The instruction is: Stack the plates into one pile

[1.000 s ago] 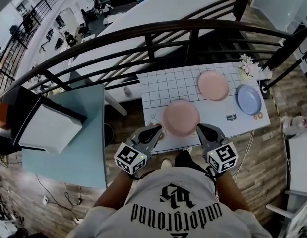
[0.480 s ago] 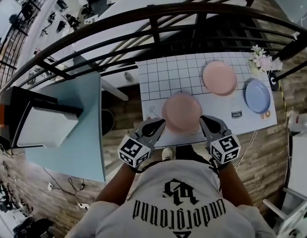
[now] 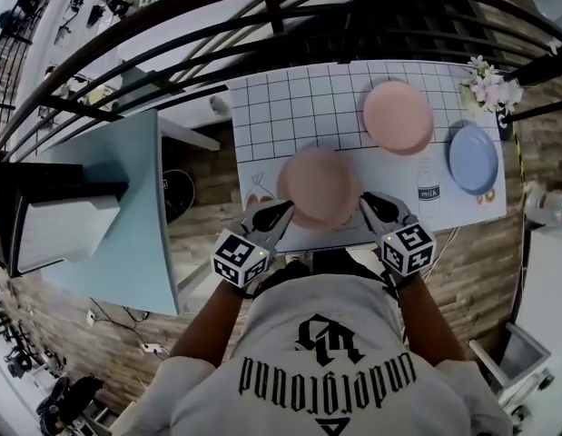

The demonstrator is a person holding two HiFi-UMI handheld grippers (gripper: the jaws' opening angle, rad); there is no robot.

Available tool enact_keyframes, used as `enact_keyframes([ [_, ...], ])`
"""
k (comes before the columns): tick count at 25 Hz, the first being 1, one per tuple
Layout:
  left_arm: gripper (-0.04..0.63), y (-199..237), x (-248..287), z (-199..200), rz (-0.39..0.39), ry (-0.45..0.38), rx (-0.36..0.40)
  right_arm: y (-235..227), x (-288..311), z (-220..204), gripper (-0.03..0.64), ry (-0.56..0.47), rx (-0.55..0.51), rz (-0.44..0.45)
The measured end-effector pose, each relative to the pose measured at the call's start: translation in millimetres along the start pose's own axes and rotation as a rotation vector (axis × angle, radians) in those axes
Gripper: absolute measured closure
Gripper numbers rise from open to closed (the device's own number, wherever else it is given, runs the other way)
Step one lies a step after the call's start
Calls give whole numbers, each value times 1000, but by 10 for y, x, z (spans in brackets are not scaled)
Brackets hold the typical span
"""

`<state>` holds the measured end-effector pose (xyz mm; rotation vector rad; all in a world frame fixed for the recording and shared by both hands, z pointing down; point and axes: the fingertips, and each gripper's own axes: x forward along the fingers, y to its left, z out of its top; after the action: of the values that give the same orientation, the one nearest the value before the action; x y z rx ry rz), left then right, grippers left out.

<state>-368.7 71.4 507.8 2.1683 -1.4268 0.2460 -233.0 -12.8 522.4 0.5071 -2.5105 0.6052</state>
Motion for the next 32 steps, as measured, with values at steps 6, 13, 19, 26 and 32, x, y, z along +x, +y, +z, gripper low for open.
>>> enact_keyframes([
  [6, 546, 148, 288, -251, 25, 40, -31, -354, 257, -470, 563, 130, 25, -1],
  [13, 546, 303, 482, -511, 56, 116, -75, -562, 521, -963, 554, 283, 63, 36],
  [19, 546, 360, 611, -752, 78, 159, -109, -735, 714, -1241, 554, 364, 102, 41],
  [26, 546, 401, 677, -925, 95, 193, -142, -866, 887, -1460, 554, 420, 139, 39],
  [32, 546, 407, 684, -979, 105, 203, -166, -861, 1012, -1514, 554, 428, 228, 57],
])
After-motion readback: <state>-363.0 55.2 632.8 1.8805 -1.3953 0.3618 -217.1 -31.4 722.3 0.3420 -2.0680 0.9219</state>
